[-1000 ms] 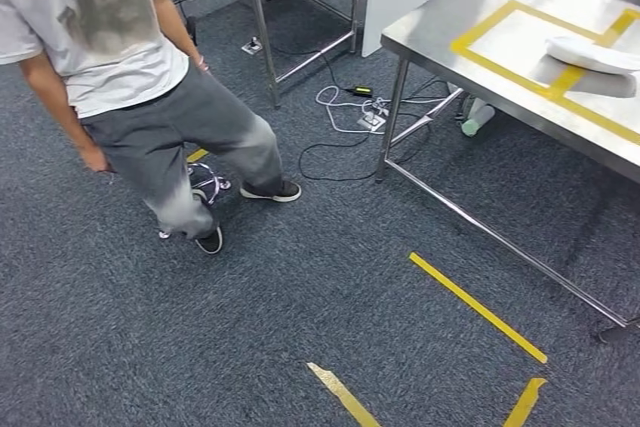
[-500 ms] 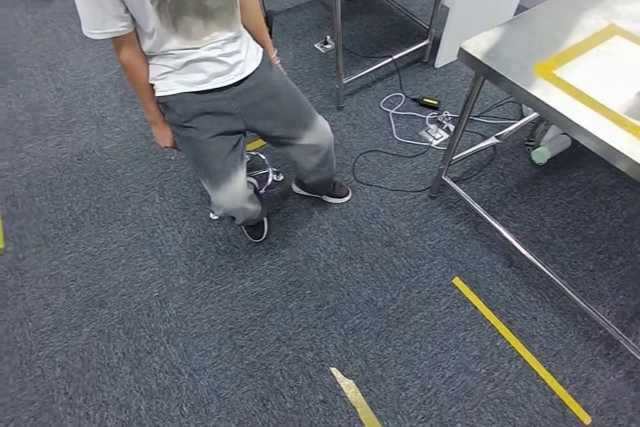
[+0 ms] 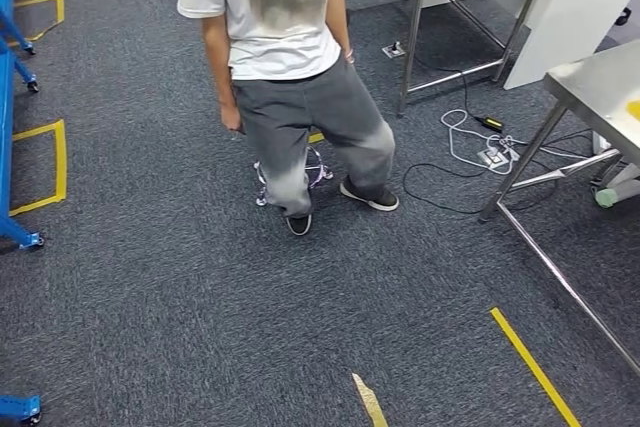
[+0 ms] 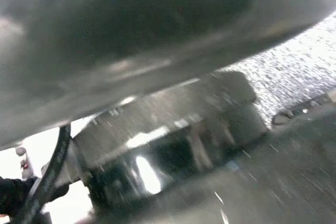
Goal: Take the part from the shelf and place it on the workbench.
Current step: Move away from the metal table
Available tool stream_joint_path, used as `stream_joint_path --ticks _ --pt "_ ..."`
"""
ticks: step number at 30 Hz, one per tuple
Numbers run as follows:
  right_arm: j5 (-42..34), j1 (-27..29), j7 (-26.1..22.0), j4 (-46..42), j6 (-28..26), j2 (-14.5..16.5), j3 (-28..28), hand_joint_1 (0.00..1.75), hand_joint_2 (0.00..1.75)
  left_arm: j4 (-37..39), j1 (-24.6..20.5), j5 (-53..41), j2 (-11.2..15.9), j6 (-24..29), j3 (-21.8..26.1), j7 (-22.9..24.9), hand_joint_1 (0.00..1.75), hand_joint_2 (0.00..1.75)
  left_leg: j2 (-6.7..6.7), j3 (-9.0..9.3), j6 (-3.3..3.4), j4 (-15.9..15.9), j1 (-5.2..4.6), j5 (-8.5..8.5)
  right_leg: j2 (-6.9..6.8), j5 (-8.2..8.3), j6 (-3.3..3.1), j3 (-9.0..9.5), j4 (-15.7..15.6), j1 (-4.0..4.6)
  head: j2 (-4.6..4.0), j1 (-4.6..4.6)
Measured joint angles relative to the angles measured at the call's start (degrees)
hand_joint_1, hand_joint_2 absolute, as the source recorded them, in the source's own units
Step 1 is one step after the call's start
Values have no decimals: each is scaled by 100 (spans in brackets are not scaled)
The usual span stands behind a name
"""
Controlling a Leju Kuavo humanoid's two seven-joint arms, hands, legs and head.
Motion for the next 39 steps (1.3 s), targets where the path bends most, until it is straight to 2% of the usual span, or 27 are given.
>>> stream_joint_path --ticks 1,3,5,6,7,8,10,12,14,15,17,18,20,21,22,23,25,27,29,31,32,34,35,36,37,38,39 --pt "1 -9 7 0 26 2 3 0 0 0 -2 -10 2 -1 2 0 0 0 -63 11 40 -18 8 15 129 -102 17 -53 146 -12 0 11" --pt "7 0 51 0 88 1 8 0 0 -1 -17 -34 2 -2 4 0 0 0 -198 18 98 -33 12 32 471 -430 20 -375 809 -19 0 37" --pt "8 34 99 0 133 -3 8 0 0 0 -24 -48 2 -1 5 1 0 0 -356 20 122 -30 -7 29 617 -653 -6 -797 1556 0 0 42" --pt "7 46 110 0 143 -5 8 0 0 0 -21 -49 4 -1 7 1 0 0 -439 26 127 -29 -20 26 643 -610 -31 -920 1694 15 0 42" --pt "9 52 109 0 127 -6 8 0 0 0 -19 -50 4 -1 9 5 0 0 -526 34 130 -28 -31 25 669 -445 -68 -931 1587 35 0 41" --pt "13 53 90 0 81 -7 9 0 0 -1 -18 -50 3 -2 12 9 0 0 -613 44 130 -28 -39 24 720 -201 -115 -841 1279 58 0 40" --pt "14 56 -8 0 -113 -7 15 0 0 -1 -24 -52 -16 -7 22 27 0 0 -778 48 124 -22 -47 21 980 210 -218 -545 480 90 0 38" --pt "2 55 -110 0 -329 -7 22 0 0 0 -28 -99 -35 -20 33 68 0 0 -913 25 89 -21 -36 27 1155 308 -254 -344 72 105 0 37" --pt "-7 45 -144 0 -428 -2 28 0 0 1 -16 -178 -34 -31 37 136 0 0 -1014 0 33 -35 -19 42 1062 316 -253 -268 -10 102 0 37" --pt "1 40 -155 0 -441 3 35 0 0 1 -11 -207 -29 -33 37 165 0 0 -945 -9 8 -16 -18 23 992 339 -265 -243 -57 93 0 34" --pt "30 37 -187 0 -429 15 52 0 0 1 -17 -237 -14 -29 37 197 0 0 -635 -121 -52 264 -18 -177 825 372 -301 -185 -153 65 0 7" --pt "42 47 -199 0 -420 17 59 0 0 1 -24 -243 -8 -24 37 202 0 0 -459 -263 -94 579 -3 -352 729 368 -314 -163 -172 65 0 -6" --pt "43 73 -202 0 -406 20 62 0 0 1 -26 -248 7 -5 38 205 0 0 -322 -592 -186 1269 58 -646 522 343 -316 -145 -178 61 0 -16" --pt "38 79 -196 0 -401 20 61 0 0 1 -18 -248 16 8 40 202 0 0 -294 -679 -229 1441 93 -669 426 328 -305 -139 -176 56 0 -15" --pt "35 78 -188 0 -393 20 61 0 0 1 -7 -247 27 20 44 191 0 0 -268 -654 -269 1384 126 -574 343 312 -285 -128 -175 44 0 -14" --pt "35 74 -173 0 -378 20 61 0 0 1 2 -246 38 29 48 175 0 0 -225 -527 -306 1126 155 -394 269 292 -255 -110 -170 26 0 -16" --pt "46 71 -119 0 -331 15 61 0 0 1 4 -246 46 43 56 131 0 0 5 -171 -358 393 177 -47 136 229 -162 -76 -134 15 0 -30" --pt "57 68 -60 0 -285 5 62 0 0 0 -10 -244 34 54 72 109 0 0 165 3 -285 29 152 30 35 157 -67 -70 -96 34 0 -32" --pt "63 50 -31 0 -263 1 66 0 0 1 -4 -237 27 59 101 107 0 0 81 2 -148 30 119 -23 -63 115 -8 -7 -101 27 0 -18" --pt "78 23 -26 0 -237 4 77 0 0 1 7 -227 31 59 129 106 0 0 -42 7 -58 28 108 -30 29 7 43 10 -14 -14 0 -5" --pt "90 17 -26 0 -217 7 85 0 0 1 3 -222 32 60 139 107 0 0 -106 12 -19 24 107 -24 173 -120 57 -83 183 -27 0 3" --pt "117 29 -16 0 -176 8 97 0 0 0 -11 -221 35 60 150 107 0 0 -243 13 42 21 87 -29 494 -466 38 -460 922 -24 0 24" --pt "125 44 -7 0 -165 7 99 0 0 1 -15 -221 37 58 154 108 0 0 -325 15 63 21 68 -34 575 -594 17 -692 1328 -12 0 29" --pt "129 57 1 0 -159 7 101 0 0 0 -14 -223 43 56 157 110 0 0 -411 21 76 22 49 -41 617 -623 -13 -873 1593 4 0 32" --pt "134 65 3 0 -159 7 106 0 0 1 -11 -227 50 49 162 115 0 0 -502 31 85 22 30 -46 642 -533 -50 -965 1648 21 0 34" --pt "137 65 3 0 -163 8 121 0 0 1 -8 -235 58 39 168 121 0 0 -592 42 90 23 15 -50 673 -334 -95 -946 1468 39 0 32" --pt "137 60 2 0 -172 8 147 0 0 0 -6 -249 64 25 173 129 0 0 -682 54 93 23 6 -54 747 -74 -144 -837 1109 57 0 32"
